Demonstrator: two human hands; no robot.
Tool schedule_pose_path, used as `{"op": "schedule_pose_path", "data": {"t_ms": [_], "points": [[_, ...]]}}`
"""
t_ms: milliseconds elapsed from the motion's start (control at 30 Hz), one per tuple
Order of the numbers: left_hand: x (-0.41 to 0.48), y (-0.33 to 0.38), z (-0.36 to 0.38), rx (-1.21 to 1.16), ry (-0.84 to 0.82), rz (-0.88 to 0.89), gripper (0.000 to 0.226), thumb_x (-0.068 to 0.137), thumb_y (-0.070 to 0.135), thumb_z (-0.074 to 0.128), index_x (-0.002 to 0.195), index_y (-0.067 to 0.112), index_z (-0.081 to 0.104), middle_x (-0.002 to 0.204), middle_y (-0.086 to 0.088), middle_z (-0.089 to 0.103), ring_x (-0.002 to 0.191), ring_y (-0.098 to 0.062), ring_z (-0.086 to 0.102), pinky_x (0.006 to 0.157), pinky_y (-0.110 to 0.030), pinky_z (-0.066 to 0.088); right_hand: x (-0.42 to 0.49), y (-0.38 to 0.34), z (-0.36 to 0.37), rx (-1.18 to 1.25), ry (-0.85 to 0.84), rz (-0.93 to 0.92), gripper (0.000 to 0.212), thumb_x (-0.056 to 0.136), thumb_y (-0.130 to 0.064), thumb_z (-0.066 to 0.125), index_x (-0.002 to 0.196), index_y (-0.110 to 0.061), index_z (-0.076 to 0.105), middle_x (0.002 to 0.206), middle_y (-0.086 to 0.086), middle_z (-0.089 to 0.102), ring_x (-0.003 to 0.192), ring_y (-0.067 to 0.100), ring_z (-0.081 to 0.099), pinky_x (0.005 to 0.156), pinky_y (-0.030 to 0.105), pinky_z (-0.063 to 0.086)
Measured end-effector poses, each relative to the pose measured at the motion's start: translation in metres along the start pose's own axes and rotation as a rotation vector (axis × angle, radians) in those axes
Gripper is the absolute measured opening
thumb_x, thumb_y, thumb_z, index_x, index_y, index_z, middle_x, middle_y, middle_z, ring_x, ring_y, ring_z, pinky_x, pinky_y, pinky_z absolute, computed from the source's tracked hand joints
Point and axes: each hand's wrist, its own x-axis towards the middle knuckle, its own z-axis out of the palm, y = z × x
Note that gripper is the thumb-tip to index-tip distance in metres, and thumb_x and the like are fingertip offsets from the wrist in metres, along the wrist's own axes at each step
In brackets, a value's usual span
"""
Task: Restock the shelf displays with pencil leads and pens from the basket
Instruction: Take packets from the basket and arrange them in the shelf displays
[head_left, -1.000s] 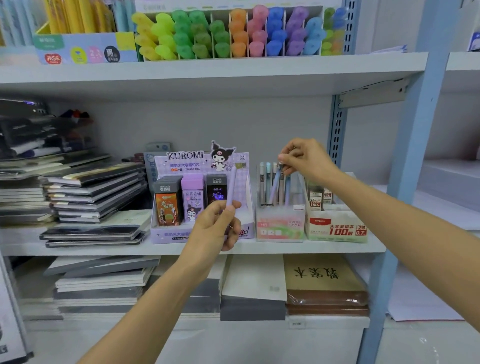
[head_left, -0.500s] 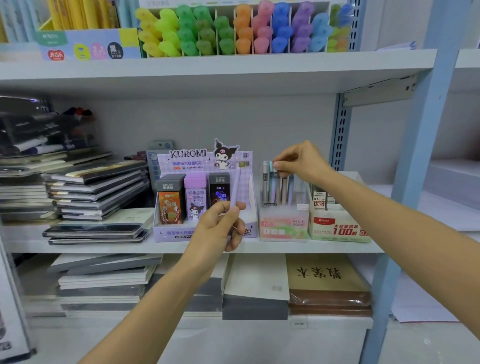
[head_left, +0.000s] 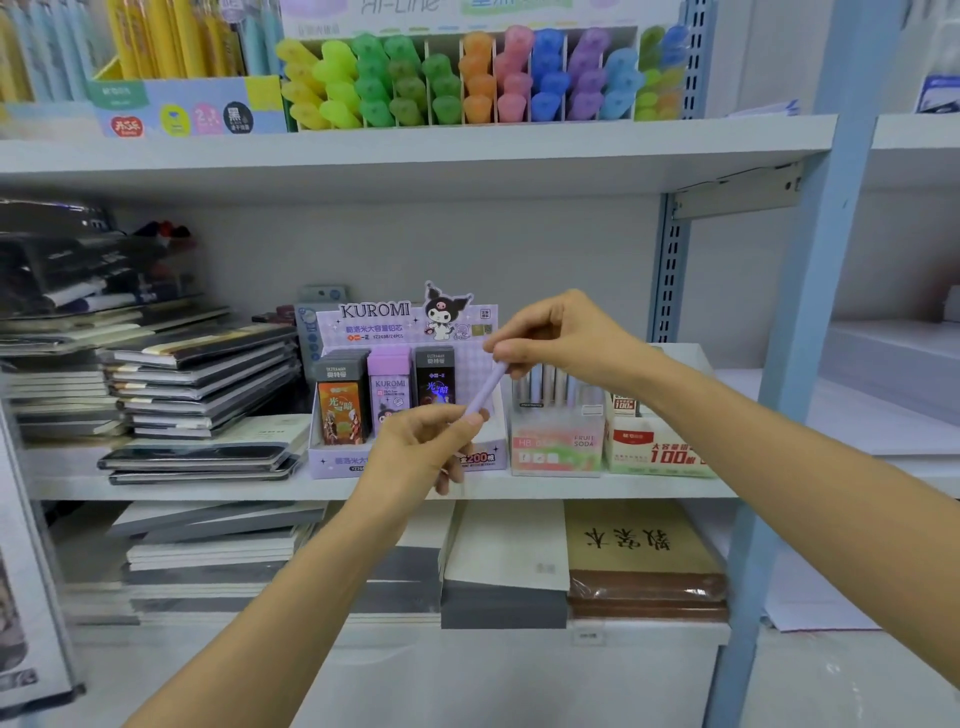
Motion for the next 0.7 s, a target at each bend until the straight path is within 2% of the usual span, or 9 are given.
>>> {"op": "schedule_pose_path", "data": {"t_ms": [100,167,233,300,367,467,500,600,700], "points": [[-0.001,0.005,-0.011,-0.152,0.148,-0.076,0.023,0.074,0.020,0.076,0.093,0.007,0.074,0.069,-0.002,0.065,0.050,-0.009,0.054,0.046,-0.018,0.046,-0.014,0.008,-0.008,0.105,0.047,0.043,0.015,0.082,-0.007,0.074,0.096,-0.007,0.075,0.087,0.011,0.075,0.081,0.022,0.073,0.074,0.021,0.056],[-0.001,0.008,-0.012,-0.298,0.192,-0.085,0.023,0.066,0.022,0.077,0.085,0.009,0.075,0.069,-0.002,0.066,0.053,-0.009,0.058,0.050,-0.017,0.049,-0.024,0.015,-0.008,0.094,-0.062,0.088,0.017,0.080,-0.008,0.075,0.097,-0.009,0.074,0.088,0.012,0.074,0.083,0.023,0.073,0.075,0.021,0.056],[-0.001,0.010,-0.005,-0.378,0.190,-0.052,0.018,0.067,0.023,0.076,0.081,0.011,0.076,0.072,-0.003,0.068,0.062,-0.010,0.063,0.055,-0.017,0.052,-0.033,0.020,-0.002,0.049,-0.187,0.122,0.017,0.079,-0.008,0.076,0.097,-0.010,0.074,0.090,0.011,0.074,0.084,0.023,0.072,0.076,0.021,0.056],[-0.002,0.012,0.004,-0.372,0.169,-0.007,0.021,0.074,0.022,0.074,0.089,0.008,0.075,0.083,-0.006,0.072,0.075,-0.013,0.069,0.062,-0.019,0.054,-0.038,0.019,0.002,0.042,-0.255,0.128,0.014,0.080,-0.009,0.076,0.094,-0.011,0.075,0.091,0.013,0.074,0.083,0.022,0.071,0.077,0.024,0.056],[-0.003,0.014,0.013,-0.311,0.145,0.026,0.020,0.081,0.019,0.071,0.095,0.005,0.073,0.090,-0.007,0.076,0.083,-0.017,0.073,0.065,-0.020,0.055,-0.039,0.014,0.003,0.030,-0.208,0.104,0.011,0.084,-0.014,0.073,0.095,-0.011,0.075,0.090,0.012,0.073,0.082,0.023,0.070,0.078,0.027,0.057],[-0.003,0.018,0.026,-0.214,0.120,0.070,0.013,0.085,0.016,0.070,0.096,0.009,0.073,0.088,-0.006,0.077,0.079,-0.017,0.073,0.063,-0.021,0.056,-0.032,0.002,0.001,0.035,0.012,0.042,0.021,0.090,-0.021,0.066,0.108,-0.012,0.071,0.092,0.005,0.073,0.083,0.020,0.069,0.073,0.025,0.056],[-0.002,0.020,0.030,-0.180,0.105,0.089,0.013,0.084,0.016,0.070,0.095,0.010,0.073,0.086,-0.005,0.077,0.078,-0.018,0.073,0.063,-0.021,0.056,-0.029,-0.002,0.000,0.060,0.040,0.026,0.024,0.091,-0.022,0.065,0.113,-0.013,0.070,0.096,0.004,0.073,0.084,0.017,0.069,0.073,0.026,0.056],[-0.001,0.024,0.041,-0.124,0.047,0.129,0.009,0.084,0.014,0.070,0.093,0.013,0.073,0.085,-0.004,0.077,0.076,-0.018,0.074,0.063,-0.022,0.057,-0.025,-0.011,0.000,0.037,-0.021,0.003,0.023,0.090,-0.018,0.067,0.112,-0.014,0.070,0.105,0.007,0.073,0.088,0.014,0.070,0.077,0.027,0.058],[0.001,0.023,0.048,-0.090,0.056,0.154,0.010,0.087,0.013,0.069,0.096,0.018,0.071,0.088,0.001,0.077,0.083,-0.015,0.073,0.067,-0.021,0.057,-0.025,-0.013,-0.005,0.028,-0.009,-0.020,0.013,0.090,-0.014,0.067,0.102,-0.009,0.070,0.094,0.016,0.072,0.079,0.017,0.068,0.077,0.028,0.057]]}}
